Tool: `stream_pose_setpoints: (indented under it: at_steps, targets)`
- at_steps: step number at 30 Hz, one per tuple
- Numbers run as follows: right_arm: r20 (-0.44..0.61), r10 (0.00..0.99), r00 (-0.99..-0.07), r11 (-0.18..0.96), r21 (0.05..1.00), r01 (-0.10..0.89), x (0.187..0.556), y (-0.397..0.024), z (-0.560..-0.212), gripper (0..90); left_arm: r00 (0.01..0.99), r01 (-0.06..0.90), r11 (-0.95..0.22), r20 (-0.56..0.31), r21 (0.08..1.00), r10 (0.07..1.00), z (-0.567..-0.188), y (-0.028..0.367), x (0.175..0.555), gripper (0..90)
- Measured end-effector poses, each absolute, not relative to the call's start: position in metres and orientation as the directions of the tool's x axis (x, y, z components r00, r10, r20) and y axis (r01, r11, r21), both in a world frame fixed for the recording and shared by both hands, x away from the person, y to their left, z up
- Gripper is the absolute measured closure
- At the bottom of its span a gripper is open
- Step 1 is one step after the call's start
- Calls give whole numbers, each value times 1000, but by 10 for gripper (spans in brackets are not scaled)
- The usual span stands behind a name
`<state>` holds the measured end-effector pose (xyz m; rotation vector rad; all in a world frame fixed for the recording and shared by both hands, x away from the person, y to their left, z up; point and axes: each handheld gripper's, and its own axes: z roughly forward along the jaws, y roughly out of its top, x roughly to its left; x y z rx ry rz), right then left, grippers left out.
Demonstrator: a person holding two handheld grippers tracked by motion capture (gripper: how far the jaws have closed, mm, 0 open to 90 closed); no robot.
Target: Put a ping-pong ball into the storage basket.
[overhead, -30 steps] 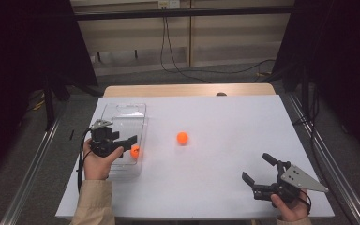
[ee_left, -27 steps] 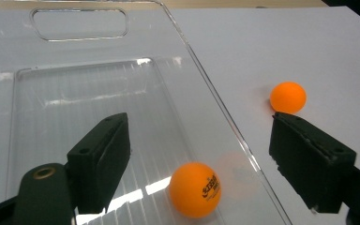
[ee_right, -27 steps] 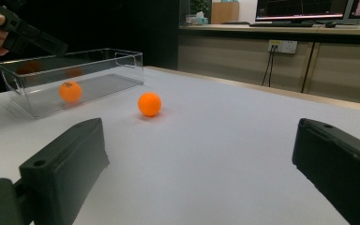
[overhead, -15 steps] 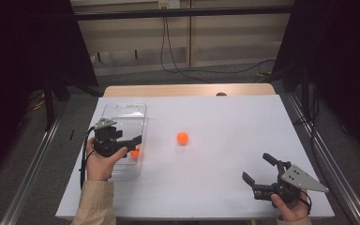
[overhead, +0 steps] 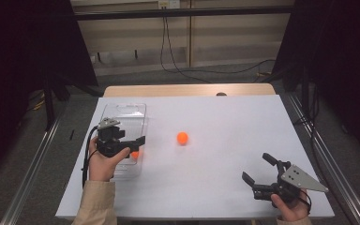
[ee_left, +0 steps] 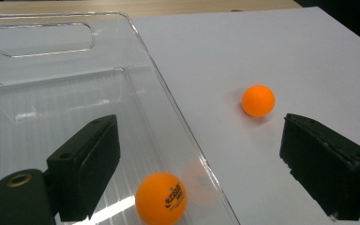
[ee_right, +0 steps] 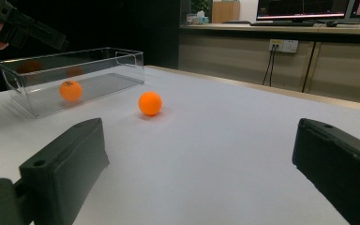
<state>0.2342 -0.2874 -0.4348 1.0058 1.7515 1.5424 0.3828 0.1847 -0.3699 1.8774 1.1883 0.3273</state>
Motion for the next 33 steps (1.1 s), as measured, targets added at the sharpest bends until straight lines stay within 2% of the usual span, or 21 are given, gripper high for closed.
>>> stream_pose_setpoints:
  at_steps: [33]
  targets:
    - [50, 842, -537, 40, 987, 155, 235, -287, -435, 26, 554, 589, -196, -215, 784, 804, -369, 167, 382, 105]
